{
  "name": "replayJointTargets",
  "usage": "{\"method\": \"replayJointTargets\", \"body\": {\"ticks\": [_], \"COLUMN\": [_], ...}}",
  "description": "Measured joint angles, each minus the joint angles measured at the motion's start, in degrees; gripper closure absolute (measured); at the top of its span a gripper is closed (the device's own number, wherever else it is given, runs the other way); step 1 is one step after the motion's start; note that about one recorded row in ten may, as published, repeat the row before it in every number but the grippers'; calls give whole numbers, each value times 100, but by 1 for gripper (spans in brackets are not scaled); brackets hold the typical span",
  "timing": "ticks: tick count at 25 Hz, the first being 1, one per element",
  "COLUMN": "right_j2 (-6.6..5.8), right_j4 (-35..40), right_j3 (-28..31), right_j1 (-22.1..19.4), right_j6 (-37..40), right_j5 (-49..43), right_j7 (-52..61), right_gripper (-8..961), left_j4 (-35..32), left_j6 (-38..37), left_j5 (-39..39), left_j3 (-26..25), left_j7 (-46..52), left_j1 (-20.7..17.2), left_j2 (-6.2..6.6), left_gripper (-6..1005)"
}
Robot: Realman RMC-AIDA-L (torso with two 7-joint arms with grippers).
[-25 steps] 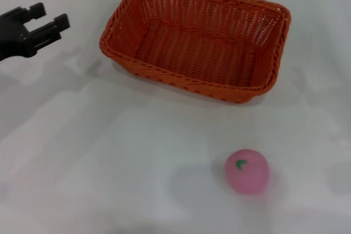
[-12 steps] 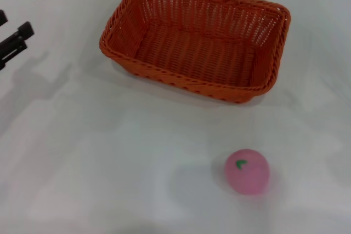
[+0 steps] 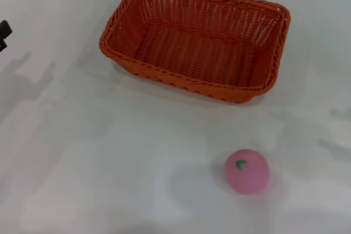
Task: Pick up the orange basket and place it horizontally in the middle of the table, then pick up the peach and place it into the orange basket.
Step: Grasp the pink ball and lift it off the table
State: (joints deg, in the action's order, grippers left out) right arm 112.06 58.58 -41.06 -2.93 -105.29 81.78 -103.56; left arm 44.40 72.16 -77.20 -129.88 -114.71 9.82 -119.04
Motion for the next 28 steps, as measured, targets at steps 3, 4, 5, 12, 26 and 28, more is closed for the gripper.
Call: {"method": "replayJointTargets", "body": {"ticks": [3, 4, 5, 12, 26, 28], "right_j2": [0, 28, 56, 301, 283, 297], "right_j4": [142, 159, 174, -77, -733, -748], "right_j3": [-360, -411, -455, -646, -1390, -1600], "right_j1": [116, 169, 221, 732, 1188, 1195], "right_j6": [0, 3, 6, 192, 666, 713], "right_j5": [-281, -400, -512, -1222, -1509, -1481], "right_j7": [146, 174, 200, 224, 205, 224], "right_gripper": [132, 133, 133, 136, 142, 143], "left_j4": [-6, -6, -7, -23, -113, -144], "left_j6": [0, 0, -2, 3, 55, 96], "left_j5": [27, 29, 30, 30, 128, 172], "left_j3": [-7, -9, -10, -24, -178, -185], "left_j7": [-28, -40, -45, -163, -299, -337], "left_j1": [-1, -2, -3, 5, -22, -23], "left_j2": [2, 1, 0, 1, 2, 2], "left_gripper": [328, 328, 329, 329, 331, 331]}}
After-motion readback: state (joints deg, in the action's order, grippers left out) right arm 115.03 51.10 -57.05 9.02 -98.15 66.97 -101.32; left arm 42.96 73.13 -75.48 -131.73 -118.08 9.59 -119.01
